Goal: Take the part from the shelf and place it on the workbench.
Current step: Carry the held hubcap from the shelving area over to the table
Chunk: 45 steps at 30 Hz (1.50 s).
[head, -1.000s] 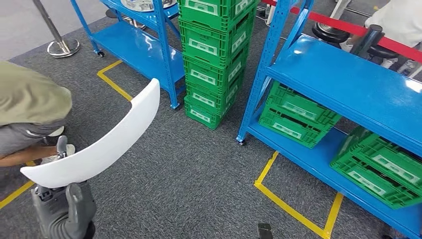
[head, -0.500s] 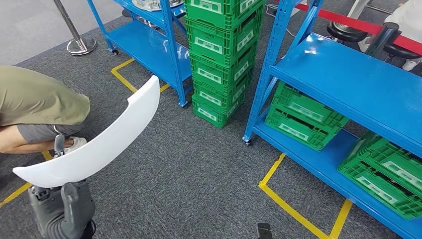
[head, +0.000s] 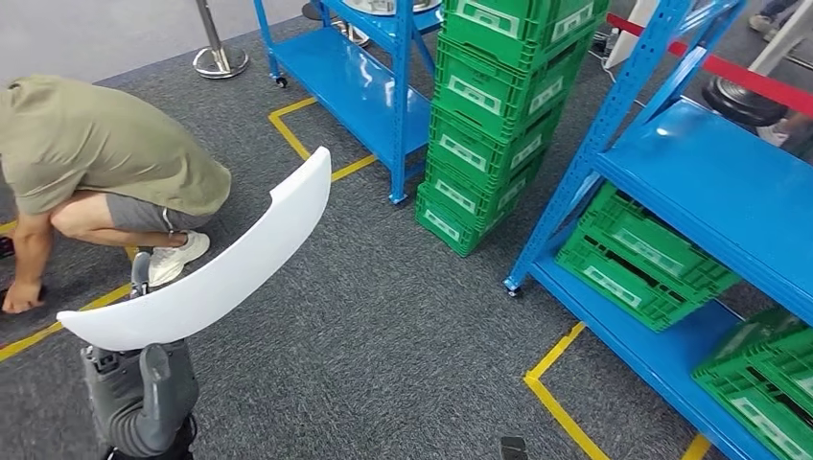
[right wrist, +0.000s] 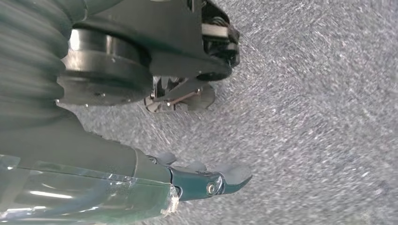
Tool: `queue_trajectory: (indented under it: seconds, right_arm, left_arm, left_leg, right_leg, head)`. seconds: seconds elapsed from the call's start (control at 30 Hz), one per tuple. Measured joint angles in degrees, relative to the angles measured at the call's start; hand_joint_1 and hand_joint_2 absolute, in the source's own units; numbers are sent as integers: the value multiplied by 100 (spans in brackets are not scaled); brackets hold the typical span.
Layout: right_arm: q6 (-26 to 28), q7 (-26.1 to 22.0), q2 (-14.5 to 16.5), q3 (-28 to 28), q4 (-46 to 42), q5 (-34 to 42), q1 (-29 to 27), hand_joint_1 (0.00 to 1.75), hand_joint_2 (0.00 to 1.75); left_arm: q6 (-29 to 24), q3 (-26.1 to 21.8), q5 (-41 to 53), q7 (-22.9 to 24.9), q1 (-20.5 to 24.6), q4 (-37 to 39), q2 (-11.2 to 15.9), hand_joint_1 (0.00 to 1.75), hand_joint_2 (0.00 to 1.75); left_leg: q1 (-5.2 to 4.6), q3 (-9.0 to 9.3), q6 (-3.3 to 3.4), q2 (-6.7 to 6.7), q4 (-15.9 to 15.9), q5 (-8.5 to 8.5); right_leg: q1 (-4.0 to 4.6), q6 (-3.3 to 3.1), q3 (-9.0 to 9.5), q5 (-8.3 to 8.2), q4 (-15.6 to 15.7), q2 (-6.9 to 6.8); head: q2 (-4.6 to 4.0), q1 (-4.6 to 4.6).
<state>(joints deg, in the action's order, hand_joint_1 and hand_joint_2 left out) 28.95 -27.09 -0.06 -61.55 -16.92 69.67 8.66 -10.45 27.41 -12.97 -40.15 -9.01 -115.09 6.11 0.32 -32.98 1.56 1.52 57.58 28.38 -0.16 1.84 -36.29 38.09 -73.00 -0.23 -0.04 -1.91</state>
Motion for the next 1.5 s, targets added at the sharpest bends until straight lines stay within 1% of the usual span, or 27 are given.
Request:
queue_trajectory:
  seconds: [0.03, 0.13, 0.2, 0.27, 0.33, 0.4, 0.47, 0.5, 0.53, 0.57, 0.6, 0.67, 0.73, 0.8, 0.83, 0.9, 0.97, 1.0, 1.03, 1.07, 1.17, 1.23, 1.3, 1.37, 1.4, 1.43, 1.5]
  right_arm:
    - [5, 1, -7, 0, -2, -27, 13, 0, 175]
    - [32, 12, -27, 1, -4, -88, 64, 0, 175]
    - [51, 59, -39, 2, -5, -132, 81, 0, 175]
    - [68, 113, -37, 2, -14, -180, 95, 0, 175]
    - [83, 136, -26, 2, -30, -204, 117, 0, 175]
    - [89, 147, -14, 2, -37, -210, 118, 0, 175]
    - [85, 159, -10, 2, -36, -210, 93, 0, 175]
    - [83, 164, -9, 2, -36, -209, 82, 0, 175]
    - [77, 169, -8, 2, -36, -209, 77, 0, 175]
    - [69, 171, -5, 3, -36, -210, 76, 0, 175]
    - [61, 173, 1, 3, -37, -210, 78, 0, 175]
    - [46, 176, 11, 4, -37, -216, 84, 0, 175]
    - [37, 183, 17, 4, -36, -231, 86, 0, 175]
    - [28, 188, 20, 4, -36, -249, 91, 0, 175]
    - [23, 189, 21, 5, -36, -255, 97, 0, 175]
    - [15, 189, 23, 6, -36, -263, 106, 0, 175]
    - [14, 189, 23, 7, -34, -272, 96, 0, 175]
    - [14, 189, 23, 7, -33, -280, 88, 0, 175]
    - [14, 189, 23, 7, -33, -290, 84, 0, 175]
    - [14, 189, 23, 7, -32, -297, 84, 0, 175]
    - [14, 187, 15, 8, -32, -309, 94, 0, 175]
    - [14, 185, 11, 9, -31, -312, 102, 0, 175]
    - [14, 185, 11, 9, -31, -320, 112, 0, 175]
    - [13, 185, 16, 10, -32, -334, 122, 0, 175]
    - [13, 184, 20, 10, -32, -342, 123, 0, 175]
    - [10, 184, 23, 11, -31, -349, 118, 0, 175]
    - [7, 184, 24, 11, -30, -359, 95, 0, 175]
  left_arm:
    - [-2, -4, 4, 0, -12, 10, -12, 175, 175]
    - [-2, -42, 2, 0, -39, 21, -47, 175, 175]
    - [-1, -86, 10, -1, -60, 20, -65, 175, 175]
    - [0, -132, 19, -2, -110, 15, -76, 175, 175]
    - [0, -185, 24, -3, -164, -3, -82, 175, 175]
    - [-5, -233, 31, -4, -189, -16, -83, 175, 175]
    - [-23, -266, 44, -4, -207, -16, -83, 175, 175]
    - [-34, -279, 53, -4, -220, -16, -83, 175, 175]
    - [-46, -294, 61, -4, -231, -16, -83, 175, 175]
    - [-61, -308, 68, -4, -238, -16, -83, 175, 175]
    - [-80, -321, 72, -4, -240, -18, -83, 175, 175]
    - [-132, -345, 79, -4, -239, -23, -83, 175, 175]
    - [-199, -368, 92, -6, -242, -33, -83, 175, 175]
    - [-302, -385, 117, -7, -247, -51, -83, 175, 175]
    - [-361, -389, 129, -7, -247, -66, -83, 175, 175]
    - [-485, -393, 145, -7, -246, -96, -83, 175, 175]
    - [-643, -403, 158, -7, -255, -110, -81, 175, 175]
    - [-770, -411, 169, -7, -267, -112, -79, 175, 175]
    - [-933, -420, 180, -7, -284, -112, -77, 175, 175]
    - [-1104, -430, 189, -6, -302, -112, -74, 175, 175]
    - [-1407, -464, 185, -6, -336, -114, -66, 175, 175]
    - [-1464, -495, 165, -7, -352, -116, -63, 175, 175]
    - [-1516, -534, 156, -7, -386, -126, -62, 175, 175]
    - [-1551, -576, 166, -8, -425, -160, -62, 175, 175]
    - [-1559, -596, 172, -8, -435, -178, -63, 175, 175]
    - [-1564, -612, 177, -8, -443, -190, -64, 175, 175]
    - [-1573, -648, 180, -7, -457, -198, -65, 175, 175]
  left_leg:
    - [0, 1, -2, 56, 1, -3]
    - [-7, -3, -41, 191, 10, -22]
    - [-8, -29, -100, 248, 11, -46]
    - [7, -52, -169, 281, 0, -66]
    - [9, -126, -222, 97, 138, 48]
    - [13, -394, -268, -131, 703, 389]
    - [29, -747, -314, -162, 1424, 698]
    - [35, -831, -329, -162, 1594, 721]
    - [40, -804, -337, -170, 1551, 634]
    - [46, -662, -338, -197, 1293, 461]
    - [49, -446, -331, -272, 907, 263]
    - [24, -81, -293, -463, 244, 55]
    - [-10, 4, -222, -510, 49, 61]
    - [-9, -5, -145, -405, 32, 41]
    - [-4, -3, -113, -352, 23, 31]
    - [11, 4, -56, -254, 10, 14]
    - [-2, 1, -19, -151, 10, 12]
    - [-13, 3, -10, -95, 10, 12]
    - [-26, 8, -4, -37, 10, 10]
    - [-38, 16, -2, 18, 10, 9]
    - [-58, 33, -7, 164, 16, 7]
    - [-49, 7, -42, 231, 20, -9]
    - [-39, -12, -104, 274, 13, -28]
    - [-43, -72, -154, 103, 130, 73]
    - [-42, -172, -183, -12, 337, 217]
    - [-28, -326, -214, -124, 654, 405]
    - [19, -688, -287, -161, 1380, 733]
  right_leg:
    - [-2, -12, 63, -158, 173, 12]
    - [-19, -68, 537, -709, 1281, 180]
    - [-12, -113, 671, -787, 1608, 265]
    - [1, -174, 680, -815, 1644, 222]
    - [-6, -250, 691, -860, 1692, 157]
    - [-12, -296, 693, -882, 1719, 69]
    - [-11, -308, 687, -876, 1717, -39]
    - [-12, -308, 686, -871, 1714, -91]
    - [-13, -299, 688, -863, 1710, -138]
    - [-14, -286, 693, -853, 1703, -178]
    - [-14, -265, 703, -838, 1692, -209]
    - [13, -204, 714, -797, 1660, -259]
    - [36, -147, 723, -772, 1648, -320]
    - [21, -95, 745, -739, 1649, -381]
    - [10, -65, 731, -672, 1585, -342]
    - [-3, -19, 543, -366, 1115, -170]
    - [-1, -15, 180, -4, 318, -41]
    - [1, -27, 36, 71, 30, -19]
    - [4, -48, -28, 34, -66, -5]
    - [11, -81, 11, -117, 70, 11]
    - [50, -210, 471, -730, 1216, 179]
    - [74, -251, 622, -831, 1586, 267]
    - [78, -270, 644, -853, 1636, 230]
    - [56, -311, 673, -906, 1715, 164]
    - [42, -329, 683, -931, 1751, 121]
    - [38, -341, 685, -940, 1765, 75]
    - [34, -347, 674, -941, 1765, -28]
  head:
    - [0, -16]
    - [0, -58]
    - [0, -63]
    - [0, -51]
    - [0, -24]
    - [0, 40]
    - [0, 112]
    - [0, 137]
    - [0, 160]
    - [0, 176]
    - [0, 191]
    - [0, 226]
    - [0, 234]
    - [0, 217]
    - [0, 206]
    - [0, 160]
    - [0, 95]
    - [0, 66]
    - [0, 36]
    - [0, 12]
    - [0, -25]
    - [0, -34]
    - [0, -42]
    - [0, -25]
    - [0, -2]
    - [0, 25]
    - [0, 89]
